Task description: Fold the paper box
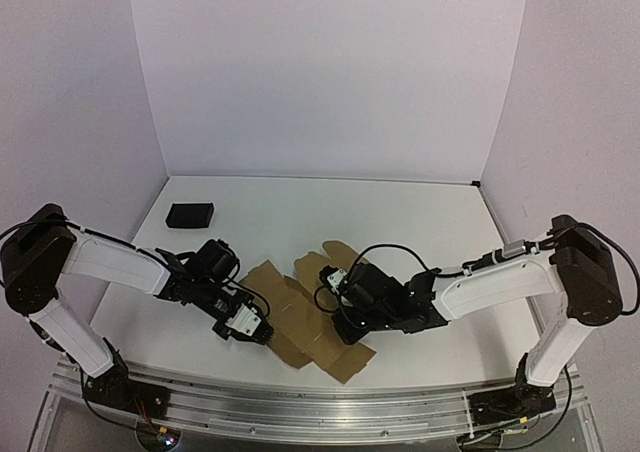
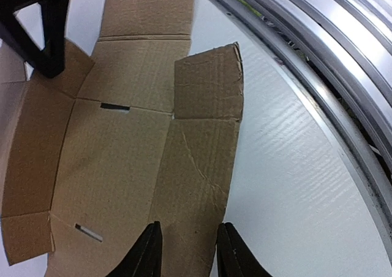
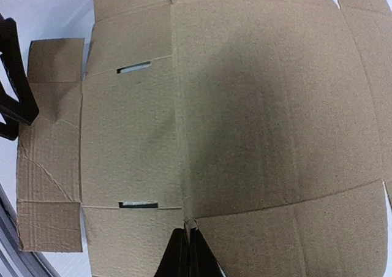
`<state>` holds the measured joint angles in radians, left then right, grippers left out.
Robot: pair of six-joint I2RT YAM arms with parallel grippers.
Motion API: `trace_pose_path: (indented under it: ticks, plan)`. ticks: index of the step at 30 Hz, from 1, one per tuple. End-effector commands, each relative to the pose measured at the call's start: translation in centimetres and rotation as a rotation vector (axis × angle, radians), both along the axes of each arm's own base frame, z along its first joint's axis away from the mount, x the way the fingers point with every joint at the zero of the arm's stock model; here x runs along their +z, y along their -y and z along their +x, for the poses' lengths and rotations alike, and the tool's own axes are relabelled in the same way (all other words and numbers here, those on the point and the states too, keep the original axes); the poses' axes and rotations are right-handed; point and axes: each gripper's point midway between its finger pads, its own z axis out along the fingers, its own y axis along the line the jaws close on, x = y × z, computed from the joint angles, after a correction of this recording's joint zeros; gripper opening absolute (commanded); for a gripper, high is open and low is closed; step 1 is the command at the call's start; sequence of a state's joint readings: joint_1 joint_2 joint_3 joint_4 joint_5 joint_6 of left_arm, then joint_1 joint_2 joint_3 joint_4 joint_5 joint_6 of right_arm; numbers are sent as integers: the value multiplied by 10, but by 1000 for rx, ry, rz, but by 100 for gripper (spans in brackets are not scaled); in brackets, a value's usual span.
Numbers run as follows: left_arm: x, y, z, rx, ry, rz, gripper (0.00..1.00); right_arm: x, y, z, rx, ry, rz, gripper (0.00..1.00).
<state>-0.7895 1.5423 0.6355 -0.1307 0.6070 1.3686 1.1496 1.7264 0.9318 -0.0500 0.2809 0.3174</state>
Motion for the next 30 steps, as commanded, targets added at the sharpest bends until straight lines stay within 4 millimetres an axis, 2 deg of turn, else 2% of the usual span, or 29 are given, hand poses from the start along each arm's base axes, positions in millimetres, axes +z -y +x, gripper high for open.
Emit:
trace_pose_path:
  ticks: [1, 4, 10, 15, 20, 24, 28, 30]
  plan:
    - [34, 31, 30, 77, -11, -57, 29, 15, -17, -3, 43, 1, 58, 0]
    - [41, 37, 33, 80, -18, -79, 27, 16, -17, -5, 59, 2, 58, 0]
    - [48, 42, 38, 84, 18, -122, 33, 17, -20, -8, 81, -5, 65, 0]
    - [30, 37, 33, 61, -21, -52, 33, 16, -21, -7, 76, -6, 61, 0]
    - [18, 29, 15, -11, -103, 26, 33, 15, -21, -5, 65, -2, 60, 0]
    - [12, 24, 8, -33, -117, 58, 24, 15, -21, -2, 42, 0, 61, 1]
    - [14, 24, 5, -38, -139, 73, 5, 14, -19, 1, 3, -4, 64, 3]
    - [17, 24, 2, -37, -165, 84, 0, 13, -19, 2, -12, -8, 65, 5]
